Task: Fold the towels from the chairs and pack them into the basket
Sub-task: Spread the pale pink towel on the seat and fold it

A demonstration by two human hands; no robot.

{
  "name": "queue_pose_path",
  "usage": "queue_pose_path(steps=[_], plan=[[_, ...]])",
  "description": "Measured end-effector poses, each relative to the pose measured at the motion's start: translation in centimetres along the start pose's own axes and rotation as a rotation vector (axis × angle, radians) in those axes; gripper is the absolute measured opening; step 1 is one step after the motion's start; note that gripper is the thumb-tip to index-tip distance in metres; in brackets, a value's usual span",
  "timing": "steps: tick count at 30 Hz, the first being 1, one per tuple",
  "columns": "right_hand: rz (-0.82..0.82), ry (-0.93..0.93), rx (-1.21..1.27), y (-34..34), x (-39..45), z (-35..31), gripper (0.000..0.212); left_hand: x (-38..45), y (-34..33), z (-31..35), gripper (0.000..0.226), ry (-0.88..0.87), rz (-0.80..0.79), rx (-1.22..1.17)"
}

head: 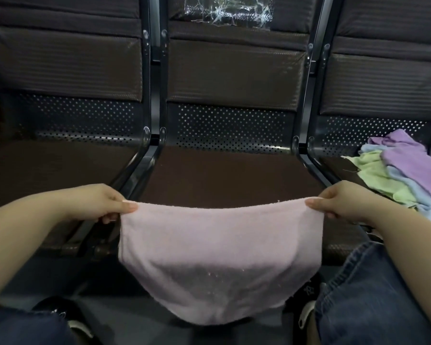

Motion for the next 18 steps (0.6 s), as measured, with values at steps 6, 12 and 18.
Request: queue_pose_path(steps=[6, 12, 18], plan=[[0.006, -0.214, 0.332, -2.1, 2.9, 0.0, 0.025, 2.8, -0.3, 1.5, 0.040, 0.136, 0.036, -0.176], [0.107, -0.286, 0.458, -3.8, 7.1, -1.4, 0.027, 6.0, -1.8, 2.5, 0.034, 0.240, 0.124, -0.385], [0.214, -0.098, 0.079, -5.2, 11.3, -2.3, 0.026, 10.4, -2.7, 5.0, 0.022, 0.170, 0.362, -0.333]])
Point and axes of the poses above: each hand's wrist, its own x-axis towards the middle knuckle, its own y-axis out of the back of the hand, z = x × y, the point moved 6 cm from there along x, towards the middle knuckle, and after that the axes turned 9 degrees about z, right-handed, at the moved point
